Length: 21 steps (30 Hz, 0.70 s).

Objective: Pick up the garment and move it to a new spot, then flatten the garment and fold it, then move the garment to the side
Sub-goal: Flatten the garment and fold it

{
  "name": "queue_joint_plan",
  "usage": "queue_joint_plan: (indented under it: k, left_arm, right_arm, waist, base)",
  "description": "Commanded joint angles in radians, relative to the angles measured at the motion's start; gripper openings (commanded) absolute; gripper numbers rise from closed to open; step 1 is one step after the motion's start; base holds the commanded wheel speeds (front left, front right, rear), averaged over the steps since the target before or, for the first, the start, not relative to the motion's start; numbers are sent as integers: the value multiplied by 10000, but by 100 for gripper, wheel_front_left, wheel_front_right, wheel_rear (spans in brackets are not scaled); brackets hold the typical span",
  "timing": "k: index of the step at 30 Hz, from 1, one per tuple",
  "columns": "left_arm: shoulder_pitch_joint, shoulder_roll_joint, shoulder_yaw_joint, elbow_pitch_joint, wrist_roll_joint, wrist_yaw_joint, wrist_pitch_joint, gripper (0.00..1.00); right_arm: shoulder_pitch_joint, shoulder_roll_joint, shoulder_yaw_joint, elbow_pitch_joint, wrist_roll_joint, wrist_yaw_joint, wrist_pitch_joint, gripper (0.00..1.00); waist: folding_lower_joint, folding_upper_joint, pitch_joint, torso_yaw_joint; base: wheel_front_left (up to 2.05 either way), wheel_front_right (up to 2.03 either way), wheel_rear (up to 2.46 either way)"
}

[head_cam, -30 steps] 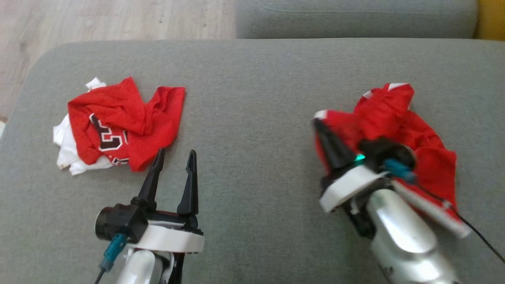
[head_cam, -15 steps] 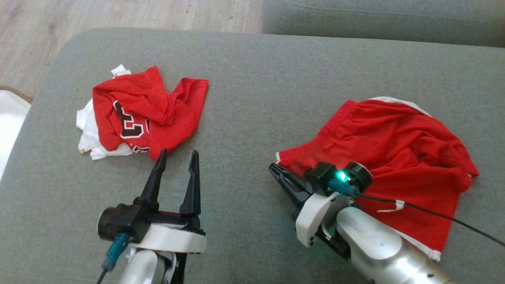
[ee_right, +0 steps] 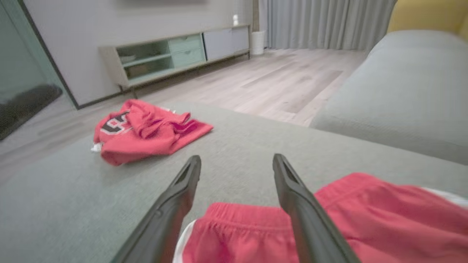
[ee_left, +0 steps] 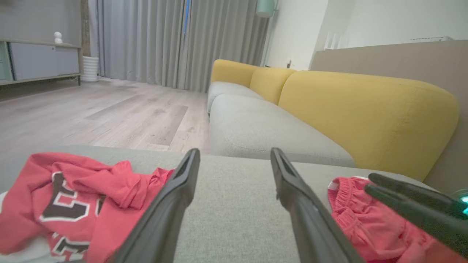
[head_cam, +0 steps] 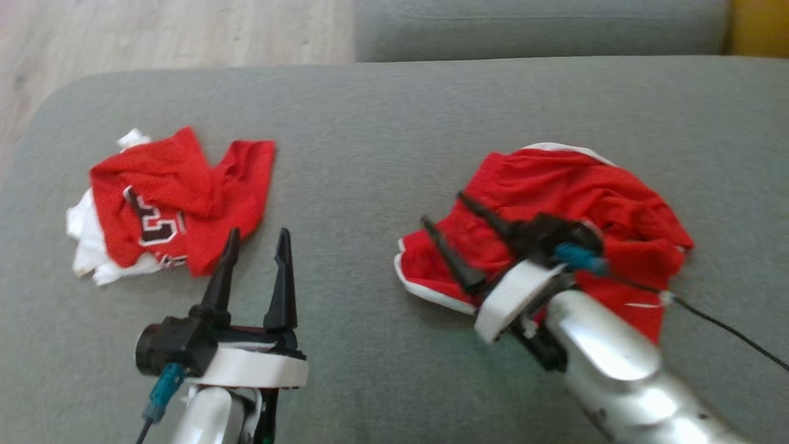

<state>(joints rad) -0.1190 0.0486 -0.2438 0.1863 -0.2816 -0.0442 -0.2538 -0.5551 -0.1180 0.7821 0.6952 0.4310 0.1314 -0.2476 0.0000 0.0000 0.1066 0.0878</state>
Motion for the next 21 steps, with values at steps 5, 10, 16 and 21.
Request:
queue_joint_plan:
  k: [5, 10, 16, 21]
  left_arm:
    - [-327, 16, 547, -410, 184, -81, -80, 100]
    - [-344, 16, 632, -443, 237, -150, -80, 100]
    - [-379, 16, 531, -360, 177, -287, -80, 100]
    - [-393, 16, 511, -224, 124, -352, -80, 100]
  right_arm:
    - [1076, -592, -1677, -1914, -304, -7, -139, 100]
    - [2258, -763, -3933, -3006, -888, -7, -140, 100]
    - [3826, -432, -6246, -3747, -2196, -7, -140, 100]
    - [4839, 193, -7388, -4014, -2626, -7, -140, 100]
  waist:
    - [0, 0, -237, -815]
    - [0, 0, -308, -1218]
    - [0, 0, -293, -1505]
    - [0, 0, -232, -1647]
  base:
    - [0, 0, 0]
    - [0, 0, 0]
    - [0, 0, 0]
    - [0, 0, 0]
